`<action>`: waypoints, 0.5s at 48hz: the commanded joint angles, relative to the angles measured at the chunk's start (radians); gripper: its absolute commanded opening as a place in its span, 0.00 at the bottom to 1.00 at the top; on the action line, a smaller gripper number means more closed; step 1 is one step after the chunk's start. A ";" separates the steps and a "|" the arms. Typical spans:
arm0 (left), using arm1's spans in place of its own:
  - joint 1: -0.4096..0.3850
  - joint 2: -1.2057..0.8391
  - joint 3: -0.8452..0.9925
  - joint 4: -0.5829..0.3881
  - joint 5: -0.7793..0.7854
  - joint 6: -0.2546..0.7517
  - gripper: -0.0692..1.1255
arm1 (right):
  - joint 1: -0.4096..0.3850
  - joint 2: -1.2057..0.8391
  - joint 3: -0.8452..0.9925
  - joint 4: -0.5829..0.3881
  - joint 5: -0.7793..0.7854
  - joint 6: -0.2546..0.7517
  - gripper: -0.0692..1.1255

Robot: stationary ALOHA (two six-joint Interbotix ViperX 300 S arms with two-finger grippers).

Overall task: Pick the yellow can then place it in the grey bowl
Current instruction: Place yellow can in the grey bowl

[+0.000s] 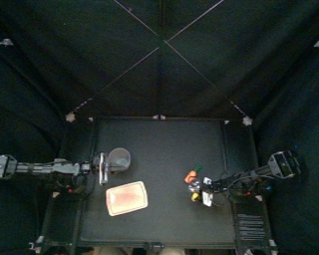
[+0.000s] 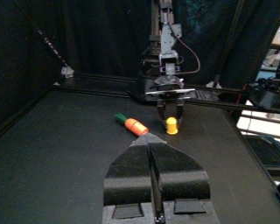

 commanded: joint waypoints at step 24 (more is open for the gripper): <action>0.002 0.005 -0.015 -0.002 -0.009 -0.002 0.10 | -0.222 -0.002 -0.314 -0.181 -0.014 -0.005 0.57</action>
